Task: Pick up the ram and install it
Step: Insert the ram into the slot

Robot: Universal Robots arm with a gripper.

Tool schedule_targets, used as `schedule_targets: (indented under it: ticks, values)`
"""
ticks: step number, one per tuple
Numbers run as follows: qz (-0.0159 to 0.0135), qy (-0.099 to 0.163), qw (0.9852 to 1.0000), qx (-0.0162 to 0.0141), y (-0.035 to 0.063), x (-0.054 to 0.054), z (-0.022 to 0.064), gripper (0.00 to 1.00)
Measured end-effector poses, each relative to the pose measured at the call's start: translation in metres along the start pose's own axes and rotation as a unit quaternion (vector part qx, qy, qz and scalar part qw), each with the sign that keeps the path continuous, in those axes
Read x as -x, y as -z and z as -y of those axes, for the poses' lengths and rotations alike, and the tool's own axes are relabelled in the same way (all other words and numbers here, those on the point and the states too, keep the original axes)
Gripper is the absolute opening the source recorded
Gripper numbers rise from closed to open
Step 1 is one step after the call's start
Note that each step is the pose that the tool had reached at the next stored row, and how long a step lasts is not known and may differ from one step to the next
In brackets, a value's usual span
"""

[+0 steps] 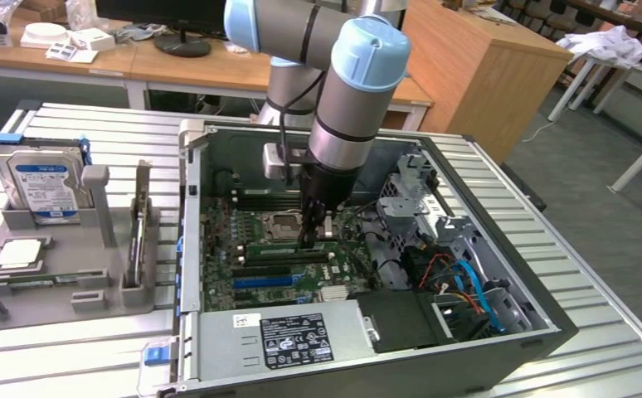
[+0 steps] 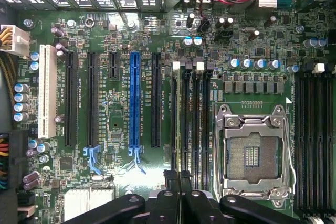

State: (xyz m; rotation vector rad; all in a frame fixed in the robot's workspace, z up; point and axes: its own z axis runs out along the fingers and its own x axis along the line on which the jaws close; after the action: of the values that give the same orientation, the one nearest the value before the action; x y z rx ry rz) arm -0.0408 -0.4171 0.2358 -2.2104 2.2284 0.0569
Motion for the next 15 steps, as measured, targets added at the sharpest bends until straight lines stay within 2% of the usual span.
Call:
schedule_targets:
  ticks: [9, 13, 15]
  values:
    - [-0.0002, 0.000, 1.0000, 0.0001, -0.0012, -0.0001, 0.0000, 0.12]
    - [-0.0002, 0.000, 1.0000, 0.0040, -0.0012, -0.0001, 0.0005, 0.12]
    - [-0.0003, 0.000, 1.0000, 0.0047, -0.0011, -0.0001, 0.0004, 0.12]
